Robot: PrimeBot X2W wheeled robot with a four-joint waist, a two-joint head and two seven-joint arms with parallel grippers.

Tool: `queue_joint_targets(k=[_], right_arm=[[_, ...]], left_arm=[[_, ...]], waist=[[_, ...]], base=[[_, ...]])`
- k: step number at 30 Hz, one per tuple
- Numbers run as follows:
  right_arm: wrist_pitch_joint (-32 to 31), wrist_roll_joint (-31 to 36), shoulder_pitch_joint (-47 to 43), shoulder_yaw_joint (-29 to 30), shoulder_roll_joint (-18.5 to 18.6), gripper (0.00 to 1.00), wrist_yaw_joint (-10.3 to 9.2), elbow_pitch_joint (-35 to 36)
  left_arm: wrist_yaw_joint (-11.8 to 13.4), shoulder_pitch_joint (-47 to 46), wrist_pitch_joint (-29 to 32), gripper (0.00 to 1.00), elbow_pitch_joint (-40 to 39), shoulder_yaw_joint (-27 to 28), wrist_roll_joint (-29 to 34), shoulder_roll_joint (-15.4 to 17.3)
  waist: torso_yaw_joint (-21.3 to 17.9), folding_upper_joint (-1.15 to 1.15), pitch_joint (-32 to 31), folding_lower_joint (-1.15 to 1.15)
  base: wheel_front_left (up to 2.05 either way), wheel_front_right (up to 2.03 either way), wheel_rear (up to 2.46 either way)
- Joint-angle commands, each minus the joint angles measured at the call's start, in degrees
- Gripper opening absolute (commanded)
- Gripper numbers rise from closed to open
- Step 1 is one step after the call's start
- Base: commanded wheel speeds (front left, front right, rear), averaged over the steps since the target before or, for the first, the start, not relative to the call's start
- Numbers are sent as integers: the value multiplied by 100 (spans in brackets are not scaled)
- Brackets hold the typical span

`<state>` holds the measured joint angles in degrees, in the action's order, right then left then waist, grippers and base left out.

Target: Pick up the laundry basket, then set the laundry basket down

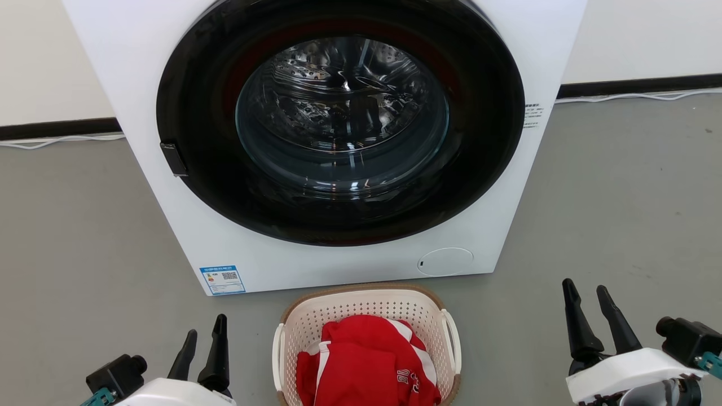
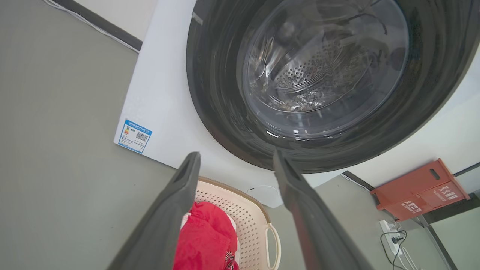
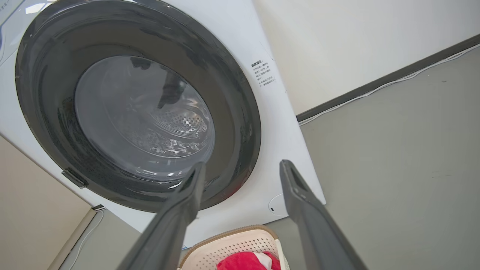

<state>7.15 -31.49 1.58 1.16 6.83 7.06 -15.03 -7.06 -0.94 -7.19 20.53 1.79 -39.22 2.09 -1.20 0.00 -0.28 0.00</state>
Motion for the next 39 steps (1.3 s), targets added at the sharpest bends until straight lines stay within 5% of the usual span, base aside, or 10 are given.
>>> queue_joint_targets(k=[1, 39], right_arm=[[110, 258, 311, -129, 104, 100, 29, 142], [749, 2779, 315, -381, 149, 100, 42, -237]], left_arm=[[-28, -333, -105, 100, -127, 99, 251, 78], [-42, -422, -745, 100, 138, 168, 3112, 185]], waist=[[-3, 0, 2, 0], [-101, 0, -15, 0]], base=[[0, 0, 0], [0, 0, 0]])
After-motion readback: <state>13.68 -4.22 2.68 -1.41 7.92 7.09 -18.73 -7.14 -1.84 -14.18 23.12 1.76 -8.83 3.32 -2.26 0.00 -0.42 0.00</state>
